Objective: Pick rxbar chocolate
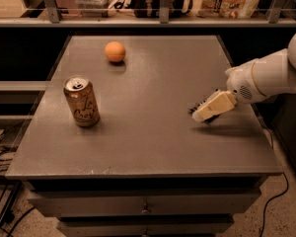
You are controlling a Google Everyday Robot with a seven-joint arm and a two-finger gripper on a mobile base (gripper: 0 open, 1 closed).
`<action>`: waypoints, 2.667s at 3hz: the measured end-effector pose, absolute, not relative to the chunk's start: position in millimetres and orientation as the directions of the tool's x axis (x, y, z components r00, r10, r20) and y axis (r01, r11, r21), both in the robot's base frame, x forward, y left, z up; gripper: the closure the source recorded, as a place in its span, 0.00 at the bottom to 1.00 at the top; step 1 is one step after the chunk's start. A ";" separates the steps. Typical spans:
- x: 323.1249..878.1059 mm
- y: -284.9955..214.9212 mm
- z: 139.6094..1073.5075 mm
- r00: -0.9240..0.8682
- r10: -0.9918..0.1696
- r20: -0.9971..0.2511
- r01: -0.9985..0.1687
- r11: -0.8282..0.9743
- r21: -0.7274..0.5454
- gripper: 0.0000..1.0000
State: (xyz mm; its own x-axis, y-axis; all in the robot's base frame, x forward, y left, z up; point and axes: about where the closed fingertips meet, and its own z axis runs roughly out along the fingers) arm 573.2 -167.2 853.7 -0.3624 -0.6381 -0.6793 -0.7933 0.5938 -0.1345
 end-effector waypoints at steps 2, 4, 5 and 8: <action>578.5 -178.5 822.9 -0.425 -0.618 -0.662 -0.768 0.633 -0.097 0.18; 578.3 -188.1 820.2 -0.454 -0.599 -0.660 -0.746 0.661 -0.086 0.65; 578.4 -188.1 824.7 -0.454 -0.598 -0.660 -0.746 0.661 -0.086 0.87; 578.4 -188.1 828.5 -0.454 -0.598 -0.660 -0.746 0.661 -0.086 1.00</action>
Offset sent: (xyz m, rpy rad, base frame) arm 0.0067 -0.0230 -0.0453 0.0106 0.0729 -0.0848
